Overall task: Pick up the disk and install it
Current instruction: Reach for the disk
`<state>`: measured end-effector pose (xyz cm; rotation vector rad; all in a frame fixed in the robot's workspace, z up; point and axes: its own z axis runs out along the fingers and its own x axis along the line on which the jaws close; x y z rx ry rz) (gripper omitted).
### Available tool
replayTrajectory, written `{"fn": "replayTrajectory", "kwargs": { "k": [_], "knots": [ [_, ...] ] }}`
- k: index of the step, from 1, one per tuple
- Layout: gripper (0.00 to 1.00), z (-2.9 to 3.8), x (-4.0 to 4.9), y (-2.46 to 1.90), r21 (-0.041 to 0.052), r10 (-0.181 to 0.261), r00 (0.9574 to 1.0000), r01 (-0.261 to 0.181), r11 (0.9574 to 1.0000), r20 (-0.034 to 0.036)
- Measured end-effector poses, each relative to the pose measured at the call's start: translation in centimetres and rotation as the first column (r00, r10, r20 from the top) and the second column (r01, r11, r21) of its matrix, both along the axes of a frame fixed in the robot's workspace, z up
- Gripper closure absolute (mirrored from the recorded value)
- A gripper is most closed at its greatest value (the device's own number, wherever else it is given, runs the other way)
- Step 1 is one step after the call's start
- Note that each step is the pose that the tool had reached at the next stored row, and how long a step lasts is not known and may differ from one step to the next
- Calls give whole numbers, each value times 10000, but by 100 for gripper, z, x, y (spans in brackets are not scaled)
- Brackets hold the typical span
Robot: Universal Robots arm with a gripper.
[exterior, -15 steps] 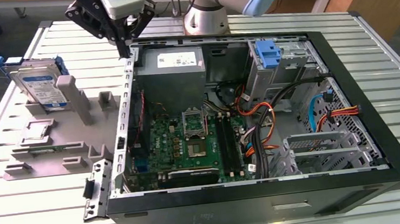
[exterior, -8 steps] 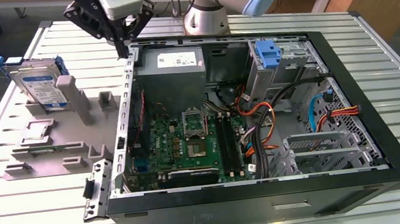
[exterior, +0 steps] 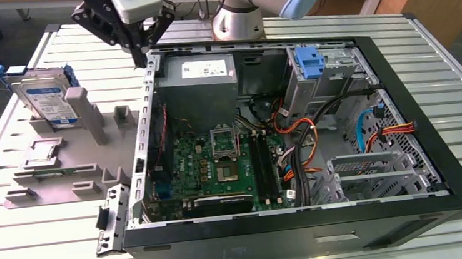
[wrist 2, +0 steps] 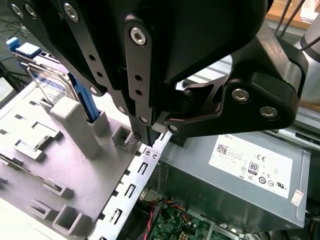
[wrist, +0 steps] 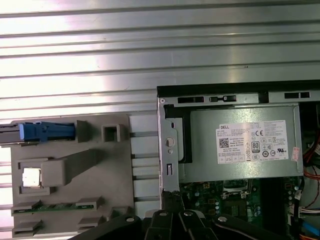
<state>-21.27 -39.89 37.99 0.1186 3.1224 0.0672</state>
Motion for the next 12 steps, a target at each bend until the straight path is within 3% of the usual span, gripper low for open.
{"fn": "replayTrajectory", "kwargs": {
  "k": [12],
  "knots": [
    [90,-7,-37,0,0,0,10000,0,10000,-11]
  ]
}}
